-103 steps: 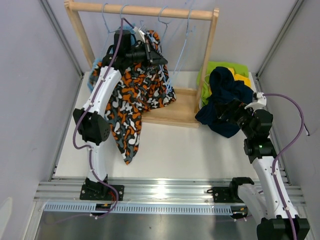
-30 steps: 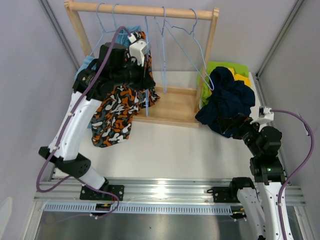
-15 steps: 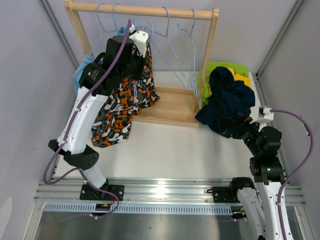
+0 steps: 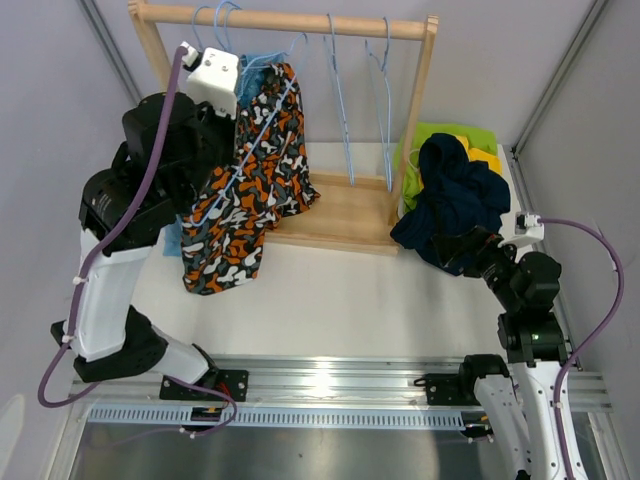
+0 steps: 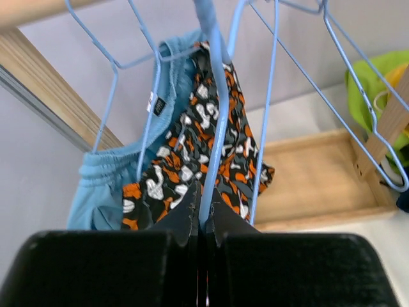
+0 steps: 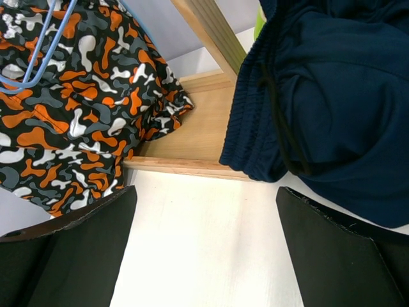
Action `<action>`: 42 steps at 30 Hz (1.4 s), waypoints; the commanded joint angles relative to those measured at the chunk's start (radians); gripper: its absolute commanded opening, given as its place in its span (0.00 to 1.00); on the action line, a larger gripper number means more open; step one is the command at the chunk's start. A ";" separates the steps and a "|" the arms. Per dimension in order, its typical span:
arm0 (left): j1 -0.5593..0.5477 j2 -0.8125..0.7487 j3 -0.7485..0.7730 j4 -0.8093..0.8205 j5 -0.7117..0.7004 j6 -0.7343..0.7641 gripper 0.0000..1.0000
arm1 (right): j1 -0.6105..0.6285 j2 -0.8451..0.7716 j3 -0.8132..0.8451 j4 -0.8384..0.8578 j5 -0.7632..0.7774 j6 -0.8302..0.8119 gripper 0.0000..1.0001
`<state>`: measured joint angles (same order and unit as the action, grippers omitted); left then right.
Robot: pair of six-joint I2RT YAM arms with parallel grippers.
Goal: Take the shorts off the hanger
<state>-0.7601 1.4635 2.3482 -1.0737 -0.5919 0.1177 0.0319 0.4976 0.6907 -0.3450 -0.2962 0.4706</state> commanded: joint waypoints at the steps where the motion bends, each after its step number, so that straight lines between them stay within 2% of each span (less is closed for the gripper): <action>1: -0.002 0.017 0.043 0.104 -0.034 0.049 0.00 | 0.005 -0.028 0.006 0.021 -0.004 0.007 1.00; 7: -0.002 0.073 0.086 0.121 0.033 0.037 0.00 | 0.005 -0.051 0.012 -0.009 0.009 -0.010 0.99; 10: -0.002 0.093 0.065 0.083 0.085 -0.006 0.00 | 0.005 -0.056 0.010 -0.011 0.011 -0.009 0.99; 16: -0.001 0.144 0.000 0.063 0.080 -0.032 0.00 | 0.005 -0.057 0.001 0.000 0.006 -0.001 0.99; 21: 0.034 0.241 0.120 0.058 0.072 -0.058 0.00 | 0.003 -0.063 -0.017 0.003 0.002 0.002 0.99; 33: 0.149 0.385 0.207 0.187 0.112 -0.082 0.00 | 0.005 -0.080 -0.046 0.001 -0.031 0.005 0.99; 42: 0.176 0.468 0.263 0.264 0.150 -0.069 0.00 | 0.003 -0.059 -0.066 0.035 -0.038 0.010 1.00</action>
<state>-0.5926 1.9106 2.5660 -0.8799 -0.4767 0.0528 0.0319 0.4297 0.6243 -0.3607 -0.3164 0.4709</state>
